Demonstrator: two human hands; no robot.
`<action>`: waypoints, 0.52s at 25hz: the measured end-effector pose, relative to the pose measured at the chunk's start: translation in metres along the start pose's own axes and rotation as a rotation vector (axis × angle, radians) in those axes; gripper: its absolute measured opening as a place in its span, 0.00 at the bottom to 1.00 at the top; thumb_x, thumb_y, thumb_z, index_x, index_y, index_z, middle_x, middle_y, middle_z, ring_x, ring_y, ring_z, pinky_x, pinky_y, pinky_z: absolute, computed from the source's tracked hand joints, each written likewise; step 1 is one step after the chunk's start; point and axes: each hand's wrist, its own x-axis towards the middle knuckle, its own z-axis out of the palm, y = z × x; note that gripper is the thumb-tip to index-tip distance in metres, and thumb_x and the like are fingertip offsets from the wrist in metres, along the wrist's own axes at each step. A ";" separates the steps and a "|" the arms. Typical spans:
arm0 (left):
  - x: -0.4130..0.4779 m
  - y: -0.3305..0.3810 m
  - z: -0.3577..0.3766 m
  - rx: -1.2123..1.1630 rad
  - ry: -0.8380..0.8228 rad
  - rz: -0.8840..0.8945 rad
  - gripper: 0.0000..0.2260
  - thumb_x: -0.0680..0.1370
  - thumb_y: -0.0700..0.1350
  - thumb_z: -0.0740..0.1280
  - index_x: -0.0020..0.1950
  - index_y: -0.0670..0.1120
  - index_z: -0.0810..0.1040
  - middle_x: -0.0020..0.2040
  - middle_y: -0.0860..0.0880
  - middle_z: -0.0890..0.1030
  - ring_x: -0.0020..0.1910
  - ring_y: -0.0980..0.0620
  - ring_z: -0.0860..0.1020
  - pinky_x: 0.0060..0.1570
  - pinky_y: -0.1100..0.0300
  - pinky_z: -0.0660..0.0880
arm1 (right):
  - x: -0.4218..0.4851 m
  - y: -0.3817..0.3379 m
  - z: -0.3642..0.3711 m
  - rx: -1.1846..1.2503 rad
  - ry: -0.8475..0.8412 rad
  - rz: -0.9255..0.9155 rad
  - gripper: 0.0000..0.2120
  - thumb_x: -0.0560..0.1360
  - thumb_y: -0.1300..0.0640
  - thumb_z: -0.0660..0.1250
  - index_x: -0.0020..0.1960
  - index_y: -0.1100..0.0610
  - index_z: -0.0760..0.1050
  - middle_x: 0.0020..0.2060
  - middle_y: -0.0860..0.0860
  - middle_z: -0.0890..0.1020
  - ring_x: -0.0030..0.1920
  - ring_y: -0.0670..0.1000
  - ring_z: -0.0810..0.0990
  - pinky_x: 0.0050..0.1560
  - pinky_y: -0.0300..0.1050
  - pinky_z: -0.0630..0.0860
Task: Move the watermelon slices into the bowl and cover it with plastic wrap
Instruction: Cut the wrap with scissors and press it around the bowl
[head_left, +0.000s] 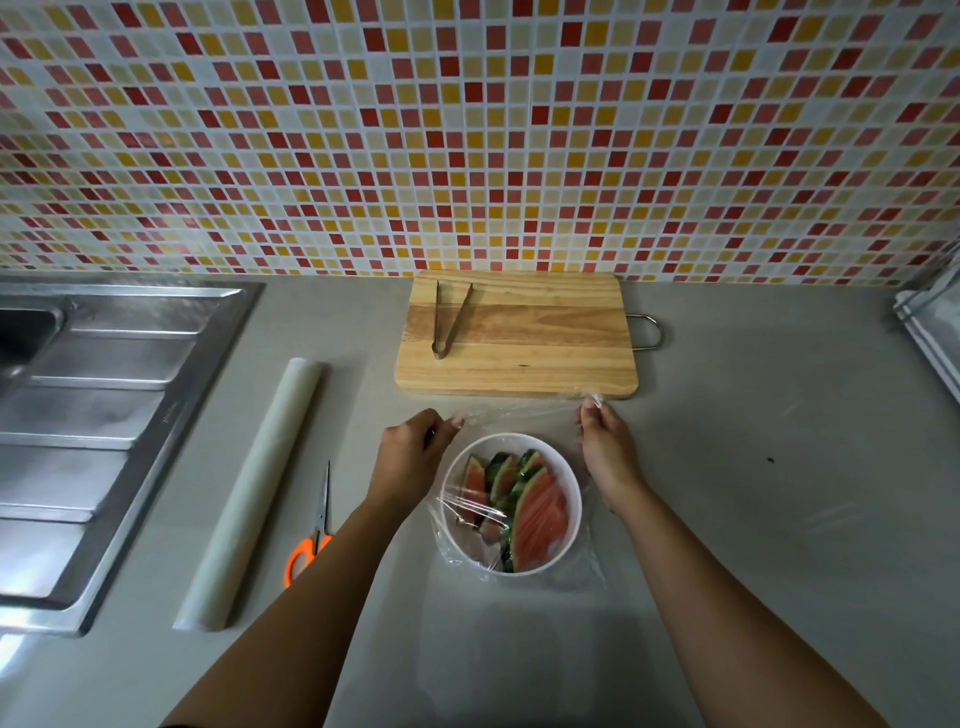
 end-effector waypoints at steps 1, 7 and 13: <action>0.000 0.000 0.000 -0.014 -0.004 0.005 0.18 0.78 0.51 0.63 0.36 0.37 0.73 0.29 0.41 0.75 0.28 0.46 0.72 0.28 0.60 0.64 | 0.000 -0.001 0.000 -0.016 0.013 -0.013 0.17 0.80 0.49 0.54 0.35 0.52 0.69 0.30 0.46 0.73 0.33 0.48 0.71 0.40 0.44 0.68; 0.004 0.003 -0.005 -0.283 -0.068 -0.048 0.14 0.79 0.51 0.61 0.39 0.47 0.79 0.26 0.54 0.72 0.24 0.57 0.70 0.25 0.66 0.69 | 0.003 -0.008 -0.004 0.073 0.014 0.040 0.20 0.78 0.49 0.57 0.29 0.53 0.70 0.21 0.46 0.71 0.23 0.45 0.68 0.28 0.41 0.63; 0.007 0.003 0.007 -0.202 0.029 -0.175 0.15 0.82 0.51 0.55 0.42 0.48 0.77 0.34 0.56 0.76 0.33 0.58 0.73 0.33 0.63 0.68 | -0.002 -0.007 0.004 0.142 0.029 0.093 0.19 0.79 0.48 0.57 0.31 0.52 0.70 0.25 0.48 0.70 0.28 0.48 0.68 0.32 0.43 0.64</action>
